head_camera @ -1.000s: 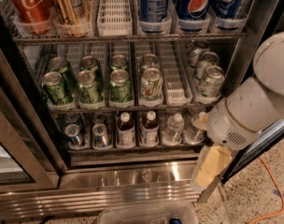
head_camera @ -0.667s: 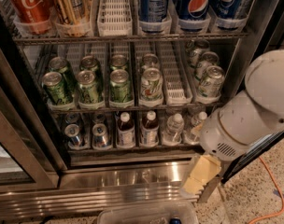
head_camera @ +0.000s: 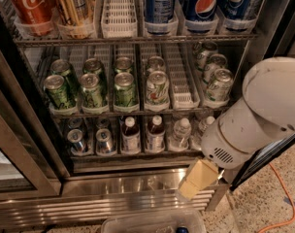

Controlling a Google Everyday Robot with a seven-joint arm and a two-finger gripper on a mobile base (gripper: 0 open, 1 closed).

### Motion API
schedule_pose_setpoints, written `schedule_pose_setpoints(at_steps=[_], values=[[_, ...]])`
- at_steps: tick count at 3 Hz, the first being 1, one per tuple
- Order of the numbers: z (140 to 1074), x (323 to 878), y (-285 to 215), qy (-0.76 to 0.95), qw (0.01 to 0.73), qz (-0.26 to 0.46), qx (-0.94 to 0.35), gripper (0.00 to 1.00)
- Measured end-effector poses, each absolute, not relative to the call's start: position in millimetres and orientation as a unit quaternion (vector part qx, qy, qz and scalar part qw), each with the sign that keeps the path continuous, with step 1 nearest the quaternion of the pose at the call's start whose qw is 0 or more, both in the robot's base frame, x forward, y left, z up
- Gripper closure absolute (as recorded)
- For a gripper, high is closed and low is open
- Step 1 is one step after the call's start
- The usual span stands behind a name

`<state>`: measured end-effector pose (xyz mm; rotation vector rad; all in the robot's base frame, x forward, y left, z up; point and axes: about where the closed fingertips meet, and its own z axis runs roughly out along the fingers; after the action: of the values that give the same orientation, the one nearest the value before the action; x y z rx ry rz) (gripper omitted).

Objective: Pick blue plastic bottle from bottom shelf of fridge

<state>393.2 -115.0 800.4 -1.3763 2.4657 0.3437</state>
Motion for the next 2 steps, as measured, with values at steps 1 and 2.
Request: schedule_pose_setpoints(at_steps=[1, 2], values=[[800.3, 393.2, -115.0, 0.857, 0.148, 0.12, -0.478, 0.0], [791.1, 389.6, -104.6, 0.856, 0.143, 0.138, -0.477, 0.0]])
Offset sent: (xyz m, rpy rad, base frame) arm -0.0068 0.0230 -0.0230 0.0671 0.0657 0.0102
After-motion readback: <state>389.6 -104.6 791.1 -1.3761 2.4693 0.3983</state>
